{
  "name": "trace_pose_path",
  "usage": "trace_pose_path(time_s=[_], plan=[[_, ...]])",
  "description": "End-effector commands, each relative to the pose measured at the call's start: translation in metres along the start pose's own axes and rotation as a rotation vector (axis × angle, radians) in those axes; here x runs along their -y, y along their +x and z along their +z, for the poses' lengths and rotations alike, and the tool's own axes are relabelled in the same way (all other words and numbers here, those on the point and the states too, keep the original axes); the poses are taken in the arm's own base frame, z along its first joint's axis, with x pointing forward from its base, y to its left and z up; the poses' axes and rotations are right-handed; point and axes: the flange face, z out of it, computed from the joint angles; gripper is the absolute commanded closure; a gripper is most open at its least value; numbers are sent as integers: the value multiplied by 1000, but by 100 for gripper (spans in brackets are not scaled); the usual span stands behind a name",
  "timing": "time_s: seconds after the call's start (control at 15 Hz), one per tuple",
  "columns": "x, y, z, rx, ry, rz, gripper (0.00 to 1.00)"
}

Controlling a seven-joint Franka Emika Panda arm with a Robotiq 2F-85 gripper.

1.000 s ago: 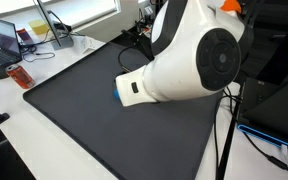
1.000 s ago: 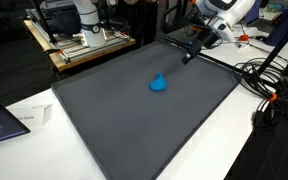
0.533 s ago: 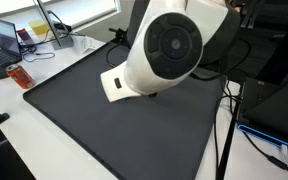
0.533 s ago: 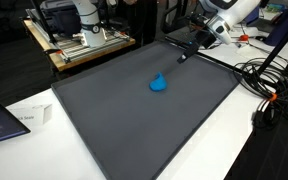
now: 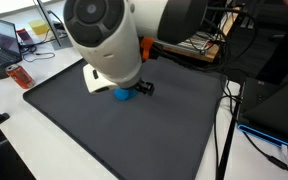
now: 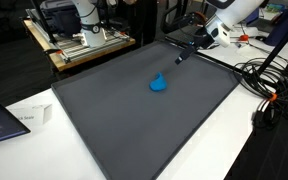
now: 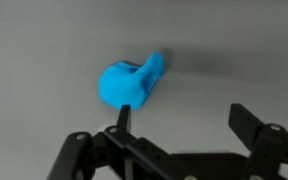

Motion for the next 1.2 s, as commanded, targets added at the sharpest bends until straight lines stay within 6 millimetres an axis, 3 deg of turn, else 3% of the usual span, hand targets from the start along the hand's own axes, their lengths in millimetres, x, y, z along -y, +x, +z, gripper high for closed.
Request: trace_pose_path(time_s=[0.0,0.6,1.13], plan=[[-27,0,-7,-12,157,19,0],[-79,4,-5,-97,306,75,0],[-123,-28,15,-134,348,84,0]])
